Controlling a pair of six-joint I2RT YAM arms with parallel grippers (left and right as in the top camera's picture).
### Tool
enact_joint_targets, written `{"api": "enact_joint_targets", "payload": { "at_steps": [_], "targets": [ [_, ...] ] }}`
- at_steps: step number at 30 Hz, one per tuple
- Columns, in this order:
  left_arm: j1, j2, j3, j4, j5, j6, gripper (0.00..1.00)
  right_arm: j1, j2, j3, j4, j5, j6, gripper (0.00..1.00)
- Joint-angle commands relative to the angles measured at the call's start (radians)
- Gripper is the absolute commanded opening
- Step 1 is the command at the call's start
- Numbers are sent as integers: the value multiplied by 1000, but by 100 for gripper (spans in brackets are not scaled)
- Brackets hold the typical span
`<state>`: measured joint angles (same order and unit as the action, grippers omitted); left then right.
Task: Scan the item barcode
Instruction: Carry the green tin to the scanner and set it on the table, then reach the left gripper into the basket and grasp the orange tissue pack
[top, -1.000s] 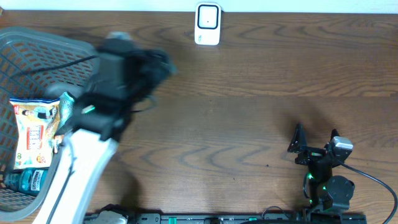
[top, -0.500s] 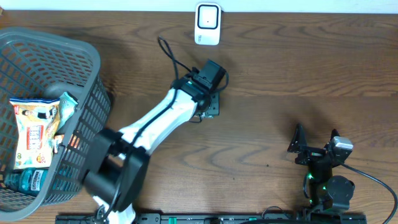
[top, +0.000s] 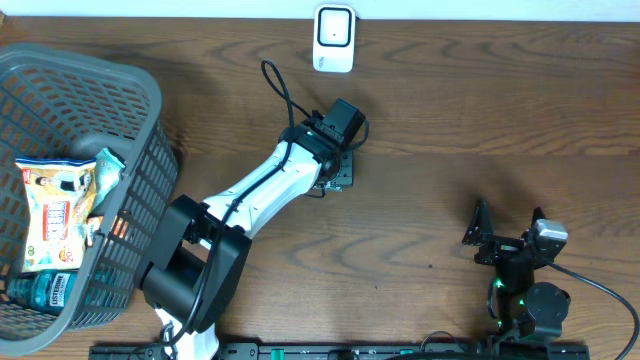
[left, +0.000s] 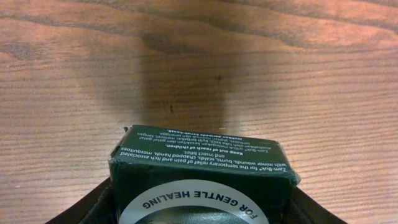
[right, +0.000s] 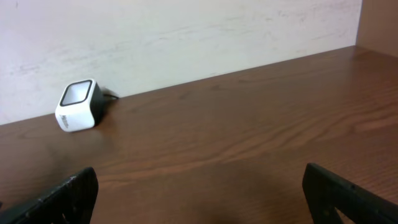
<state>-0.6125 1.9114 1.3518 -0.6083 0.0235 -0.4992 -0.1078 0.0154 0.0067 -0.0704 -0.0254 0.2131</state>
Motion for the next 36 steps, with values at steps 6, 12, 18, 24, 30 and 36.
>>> {"api": "enact_joint_targets", "payload": {
  "at_steps": [6, 12, 18, 24, 30, 36],
  "targets": [
    [-3, 39, -13, 23, -13, -54, 58, 5, -2, -1, -4, 8, 10, 99],
    [-2, 35, -10, 0, -10, -55, 82, 5, -2, -1, -4, 8, 10, 99],
    [19, -47, 177, -208, -34, 17, 96, 5, -2, -1, -4, 8, 10, 99],
    [76, -188, 500, -439, -275, 16, 97, 5, -2, -1, -4, 8, 10, 99],
    [201, -371, 595, -510, -450, -10, 97, 5, -2, -1, -4, 8, 11, 99],
    [508, -470, 595, -704, -491, -249, 97, 5, -2, -1, -4, 8, 10, 99]
  ]
}}
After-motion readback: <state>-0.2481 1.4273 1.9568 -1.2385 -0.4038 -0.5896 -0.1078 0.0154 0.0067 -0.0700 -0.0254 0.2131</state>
